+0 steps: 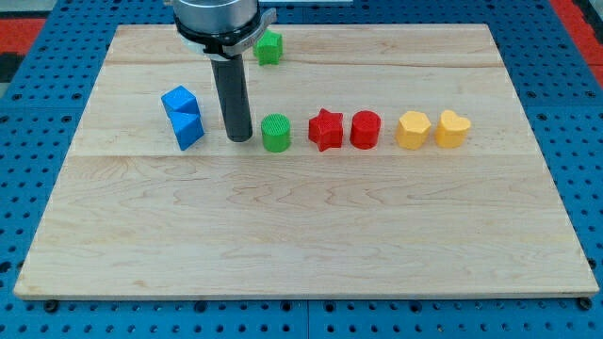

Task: Push green star to the right of blue triangle

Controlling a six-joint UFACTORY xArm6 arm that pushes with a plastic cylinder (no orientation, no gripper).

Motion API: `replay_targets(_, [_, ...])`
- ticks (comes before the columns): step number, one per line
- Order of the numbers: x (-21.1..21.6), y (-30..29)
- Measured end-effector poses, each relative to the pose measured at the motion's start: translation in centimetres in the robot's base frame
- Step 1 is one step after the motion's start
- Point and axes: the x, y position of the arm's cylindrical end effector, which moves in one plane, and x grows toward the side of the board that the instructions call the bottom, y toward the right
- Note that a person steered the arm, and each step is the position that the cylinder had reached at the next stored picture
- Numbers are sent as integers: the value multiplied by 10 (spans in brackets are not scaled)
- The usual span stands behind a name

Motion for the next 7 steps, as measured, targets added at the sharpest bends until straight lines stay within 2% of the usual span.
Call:
replay_targets(3, [1,19])
replay_targets(4, [37,12])
replay_targets(5, [55,-10])
replay_targets(6, [30,-29])
replay_targets(7, [-15,-30])
